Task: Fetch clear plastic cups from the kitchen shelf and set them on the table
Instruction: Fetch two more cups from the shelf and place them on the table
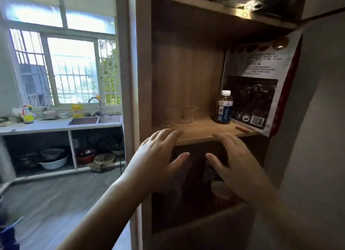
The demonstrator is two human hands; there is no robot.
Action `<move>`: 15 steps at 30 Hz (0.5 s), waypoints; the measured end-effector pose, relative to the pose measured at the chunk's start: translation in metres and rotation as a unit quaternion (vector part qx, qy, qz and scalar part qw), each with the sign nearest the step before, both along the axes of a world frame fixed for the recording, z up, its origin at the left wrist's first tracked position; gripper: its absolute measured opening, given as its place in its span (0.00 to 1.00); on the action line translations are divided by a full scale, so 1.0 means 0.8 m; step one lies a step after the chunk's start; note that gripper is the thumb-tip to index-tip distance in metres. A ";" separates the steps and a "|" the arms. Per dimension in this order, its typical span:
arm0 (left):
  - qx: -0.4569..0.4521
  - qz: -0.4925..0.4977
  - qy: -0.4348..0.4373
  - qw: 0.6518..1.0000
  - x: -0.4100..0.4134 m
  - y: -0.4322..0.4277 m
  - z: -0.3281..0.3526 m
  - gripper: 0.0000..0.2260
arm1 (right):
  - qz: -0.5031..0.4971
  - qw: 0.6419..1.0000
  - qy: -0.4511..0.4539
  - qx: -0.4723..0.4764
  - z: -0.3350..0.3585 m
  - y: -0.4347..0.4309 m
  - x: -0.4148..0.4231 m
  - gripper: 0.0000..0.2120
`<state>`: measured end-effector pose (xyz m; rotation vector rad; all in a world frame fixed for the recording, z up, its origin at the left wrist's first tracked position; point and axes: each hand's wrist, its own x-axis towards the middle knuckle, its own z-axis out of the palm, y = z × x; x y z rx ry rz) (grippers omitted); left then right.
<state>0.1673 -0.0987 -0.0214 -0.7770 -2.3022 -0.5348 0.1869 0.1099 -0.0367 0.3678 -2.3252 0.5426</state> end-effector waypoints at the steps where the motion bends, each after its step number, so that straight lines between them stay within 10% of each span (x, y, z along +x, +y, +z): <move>1: 0.003 0.006 0.002 1.000 -0.014 0.009 0.004 0.25 | 0.007 1.000 0.002 0.002 0.003 0.010 -0.019 0.26; 15: -0.007 0.135 -0.067 0.989 -0.203 0.102 0.029 0.26 | 0.128 0.990 -0.028 0.055 0.055 0.082 -0.284 0.23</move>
